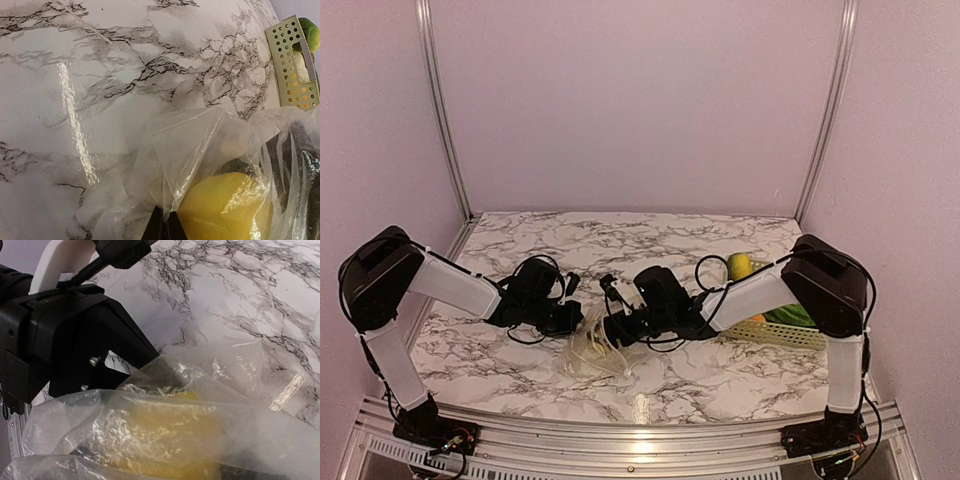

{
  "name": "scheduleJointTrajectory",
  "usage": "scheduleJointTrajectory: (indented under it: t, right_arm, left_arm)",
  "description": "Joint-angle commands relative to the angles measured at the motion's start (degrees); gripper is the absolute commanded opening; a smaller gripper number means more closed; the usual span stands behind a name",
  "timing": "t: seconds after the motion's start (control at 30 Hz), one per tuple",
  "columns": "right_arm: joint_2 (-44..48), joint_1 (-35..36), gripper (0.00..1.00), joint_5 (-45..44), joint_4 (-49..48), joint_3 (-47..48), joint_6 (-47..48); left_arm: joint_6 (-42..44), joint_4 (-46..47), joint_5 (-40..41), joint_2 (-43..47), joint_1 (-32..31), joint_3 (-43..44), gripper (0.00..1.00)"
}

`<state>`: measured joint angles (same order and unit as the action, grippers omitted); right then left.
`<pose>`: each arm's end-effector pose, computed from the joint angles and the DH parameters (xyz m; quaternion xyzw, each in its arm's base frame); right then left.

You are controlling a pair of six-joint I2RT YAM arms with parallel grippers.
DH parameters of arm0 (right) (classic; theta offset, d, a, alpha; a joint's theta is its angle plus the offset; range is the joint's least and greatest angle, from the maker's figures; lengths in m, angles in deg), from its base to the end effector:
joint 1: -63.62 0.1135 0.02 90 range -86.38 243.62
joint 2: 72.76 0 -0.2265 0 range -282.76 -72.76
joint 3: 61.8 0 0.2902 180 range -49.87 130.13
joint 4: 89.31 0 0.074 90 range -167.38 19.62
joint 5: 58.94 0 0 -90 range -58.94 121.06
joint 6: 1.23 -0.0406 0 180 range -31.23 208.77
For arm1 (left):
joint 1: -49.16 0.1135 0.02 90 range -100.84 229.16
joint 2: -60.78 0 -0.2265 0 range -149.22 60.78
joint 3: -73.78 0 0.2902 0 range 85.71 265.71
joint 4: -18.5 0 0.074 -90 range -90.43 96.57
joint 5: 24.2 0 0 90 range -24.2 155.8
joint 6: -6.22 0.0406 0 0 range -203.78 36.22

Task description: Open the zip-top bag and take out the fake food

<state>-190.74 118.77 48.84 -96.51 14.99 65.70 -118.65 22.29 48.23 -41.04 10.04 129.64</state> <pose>0.2401 0.3666 0.0594 -0.3108 0.8183 0.3985 0.2739 0.2651 -0.2314 0.0509 0.0954 0.9005 -0.3526 0.2360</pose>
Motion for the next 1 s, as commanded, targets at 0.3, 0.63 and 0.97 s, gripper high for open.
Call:
scheduleJointTrajectory:
  t: [0.3, 0.63, 0.97]
  right_arm:
    - [7.1, 0.7, 0.63, -4.9, 7.6, -3.3, 5.1]
    - [17.1, -1.2, 0.61, -5.3, 9.9, -8.2, 5.7]
    - [31.8, -8.7, 0.6, -6.4, 16.0, -14.8, 7.8]
  left_arm:
    - [-1.2, -1.5, 0.4, 7.2, 7.2, -4.1, 0.0]
    - [-0.3, -4.9, 3.1, 9.2, 10.1, -4.9, 0.0]
    - [0.4, -5.8, 3.0, 10.3, 11.5, -4.2, 0.0]
